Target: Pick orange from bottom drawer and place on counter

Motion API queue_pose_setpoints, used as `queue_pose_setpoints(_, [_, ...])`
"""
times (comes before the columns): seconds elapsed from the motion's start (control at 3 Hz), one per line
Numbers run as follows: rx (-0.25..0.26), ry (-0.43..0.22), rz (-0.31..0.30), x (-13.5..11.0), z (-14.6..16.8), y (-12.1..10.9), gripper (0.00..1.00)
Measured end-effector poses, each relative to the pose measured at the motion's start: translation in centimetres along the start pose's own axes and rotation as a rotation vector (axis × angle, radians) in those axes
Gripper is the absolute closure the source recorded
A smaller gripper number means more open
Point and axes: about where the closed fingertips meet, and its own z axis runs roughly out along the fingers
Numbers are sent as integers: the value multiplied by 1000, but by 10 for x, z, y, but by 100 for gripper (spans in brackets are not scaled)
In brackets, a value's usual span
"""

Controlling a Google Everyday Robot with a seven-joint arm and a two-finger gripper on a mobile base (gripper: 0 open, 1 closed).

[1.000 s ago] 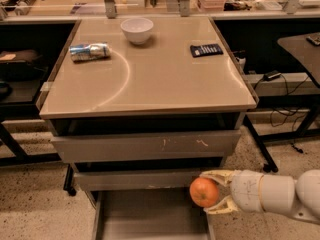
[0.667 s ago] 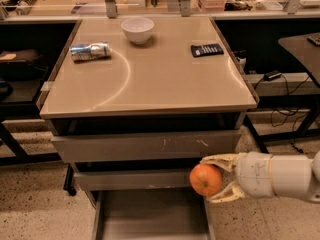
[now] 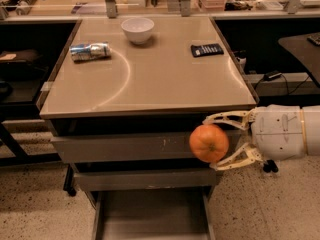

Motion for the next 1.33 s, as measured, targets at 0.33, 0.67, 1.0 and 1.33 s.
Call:
queue_pose_setpoints(0.33, [1,0,0,0,0,0,100])
queue_pose_setpoints(0.67, [31,-17,-1,1,5,-19,100])
queue_pose_setpoints(1.0, [78,-12,21,18,10,-69,100])
queue_pose_setpoints(1.33, [90,-42,86,39,20,-129,100])
